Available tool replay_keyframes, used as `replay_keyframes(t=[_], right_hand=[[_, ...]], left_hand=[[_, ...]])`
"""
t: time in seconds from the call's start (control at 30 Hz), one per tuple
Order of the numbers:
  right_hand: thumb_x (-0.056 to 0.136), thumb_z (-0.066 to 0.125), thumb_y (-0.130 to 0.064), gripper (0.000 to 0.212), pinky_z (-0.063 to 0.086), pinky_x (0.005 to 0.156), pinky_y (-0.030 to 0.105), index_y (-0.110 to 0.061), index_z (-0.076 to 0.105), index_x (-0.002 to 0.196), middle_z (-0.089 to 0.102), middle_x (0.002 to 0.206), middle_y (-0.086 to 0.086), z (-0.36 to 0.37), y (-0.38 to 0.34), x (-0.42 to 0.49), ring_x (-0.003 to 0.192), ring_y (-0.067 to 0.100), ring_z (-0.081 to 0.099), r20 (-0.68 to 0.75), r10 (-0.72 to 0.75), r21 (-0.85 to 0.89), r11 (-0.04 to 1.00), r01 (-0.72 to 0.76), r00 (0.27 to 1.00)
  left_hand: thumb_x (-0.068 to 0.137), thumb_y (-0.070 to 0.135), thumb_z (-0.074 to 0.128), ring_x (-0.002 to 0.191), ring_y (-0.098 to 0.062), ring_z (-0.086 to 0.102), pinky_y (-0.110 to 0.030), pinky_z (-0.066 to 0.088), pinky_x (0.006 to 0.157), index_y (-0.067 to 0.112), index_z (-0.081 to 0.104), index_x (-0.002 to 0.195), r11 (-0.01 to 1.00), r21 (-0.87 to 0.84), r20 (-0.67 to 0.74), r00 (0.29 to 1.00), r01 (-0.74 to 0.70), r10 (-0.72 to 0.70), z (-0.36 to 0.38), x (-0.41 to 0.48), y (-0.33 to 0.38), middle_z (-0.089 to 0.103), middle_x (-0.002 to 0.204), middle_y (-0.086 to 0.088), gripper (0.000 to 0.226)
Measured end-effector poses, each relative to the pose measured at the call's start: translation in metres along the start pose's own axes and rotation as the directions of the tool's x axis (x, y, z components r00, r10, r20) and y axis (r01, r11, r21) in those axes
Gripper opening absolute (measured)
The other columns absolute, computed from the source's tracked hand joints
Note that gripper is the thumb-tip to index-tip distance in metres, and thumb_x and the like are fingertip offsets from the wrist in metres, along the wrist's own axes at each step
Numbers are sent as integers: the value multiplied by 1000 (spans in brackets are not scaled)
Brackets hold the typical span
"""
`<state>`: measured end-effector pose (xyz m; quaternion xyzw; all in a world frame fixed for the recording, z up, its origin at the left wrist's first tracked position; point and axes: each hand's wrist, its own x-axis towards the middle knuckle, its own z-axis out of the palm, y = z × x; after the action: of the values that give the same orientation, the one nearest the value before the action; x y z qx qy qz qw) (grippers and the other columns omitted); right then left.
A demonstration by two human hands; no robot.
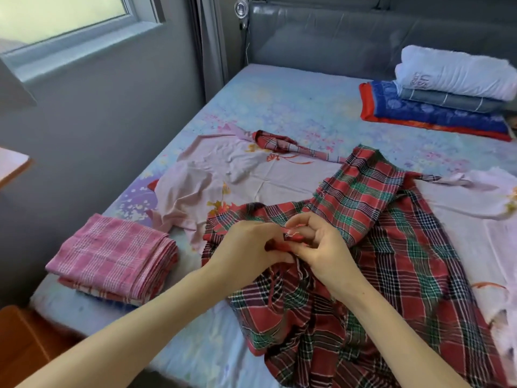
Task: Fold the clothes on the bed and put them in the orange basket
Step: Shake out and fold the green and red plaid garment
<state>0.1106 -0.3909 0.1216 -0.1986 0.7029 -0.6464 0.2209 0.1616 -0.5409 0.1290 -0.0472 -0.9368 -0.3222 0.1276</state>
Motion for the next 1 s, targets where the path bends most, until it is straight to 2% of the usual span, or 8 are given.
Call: replay_keyframes(t=[0.13, 0.2, 0.33, 0.5, 0.67, 0.73, 0.8, 1.0], right_hand=[[85, 60, 6, 28, 54, 75, 24, -18, 60, 99, 73, 88, -1, -13, -11, -5, 85, 17, 69, 23, -34, -52, 998, 35, 999], [84, 60, 7, 29, 54, 78, 24, -18, 60, 100, 73, 89, 0, -18, -15, -6, 87, 14, 70, 25, -46, -60, 997, 48, 999], [86, 57, 7, 33, 54, 82, 27, -19, 58, 108, 74, 90, 1, -29, -27, -4, 89, 13, 69, 37, -76, -118, 990, 80, 996], [91, 57, -7, 26, 49, 72, 21, -23, 56, 112, 70, 84, -4, -40, -32, -14, 77, 11, 65, 43, -26, -92, 995, 30, 999], [76, 76, -15, 47, 41, 92, 10, -33, 52, 112, 57, 120, -19, -49, -16, -37, 115, -10, 49, 41, -16, -118, 993, 21, 999], [75, 78, -21, 42, 40, 88, 6, -35, 55, 107, 57, 113, -25, -46, -10, -37, 109, -14, 49, -68, -53, -254, 967, 34, 996], [77, 75, -23, 23, 45, 82, 11, -30, 62, 95, 63, 96, -21, -43, -6, -32, 96, -3, 59, -178, -180, -371, 923, 104, 967], [81, 71, -19, 6, 43, 70, 10, -21, 66, 84, 65, 76, -14, -38, -5, -24, 80, 3, 61, -304, -337, -430, 883, 187, 891]], left_hand=[[65, 33, 82, 60, -9, 53, -19, 40, 60, 19, 61, 74, 999, -18, 164, 986, 32, -29, -10, 20, 12, 62, 65, 5, 27], [63, 32, 83, 60, -8, 52, -19, 39, 58, 20, 55, 78, 996, -53, 218, 974, 75, -62, -10, 26, 17, 62, 68, 3, 35], [64, 36, 83, 54, -4, 49, -17, 38, 57, 19, 65, 94, 991, -47, 209, 971, 126, -114, -9, 35, 26, 64, 68, -1, 39], [69, 40, 78, 42, -5, 41, -18, 31, 48, 18, 60, 57, 981, 14, 285, 939, 195, -191, -15, 46, 30, 46, 43, 6, 31], [70, 40, 78, 40, -4, 41, -16, 31, 44, 23, 53, 54, 971, 46, 307, 921, 236, -239, -18, 52, 31, 44, 47, 6, 34], [70, 40, 78, 40, -4, 41, -15, 30, 43, 24, 53, 52, 967, 23, 317, 916, 253, -247, -17, 52, 32, 45, 46, 6, 35], [70, 39, 79, 38, -4, 40, -14, 28, 42, 28, 51, 49, 963, -12, 337, 908, 269, -249, -17, 52, 34, 44, 42, 8, 36], [71, 36, 78, 40, 0, 51, -7, 35, 45, 20, 64, 60, 905, -148, 465, 836, 398, -292, -17, 50, 40, 59, 45, 7, 24]])
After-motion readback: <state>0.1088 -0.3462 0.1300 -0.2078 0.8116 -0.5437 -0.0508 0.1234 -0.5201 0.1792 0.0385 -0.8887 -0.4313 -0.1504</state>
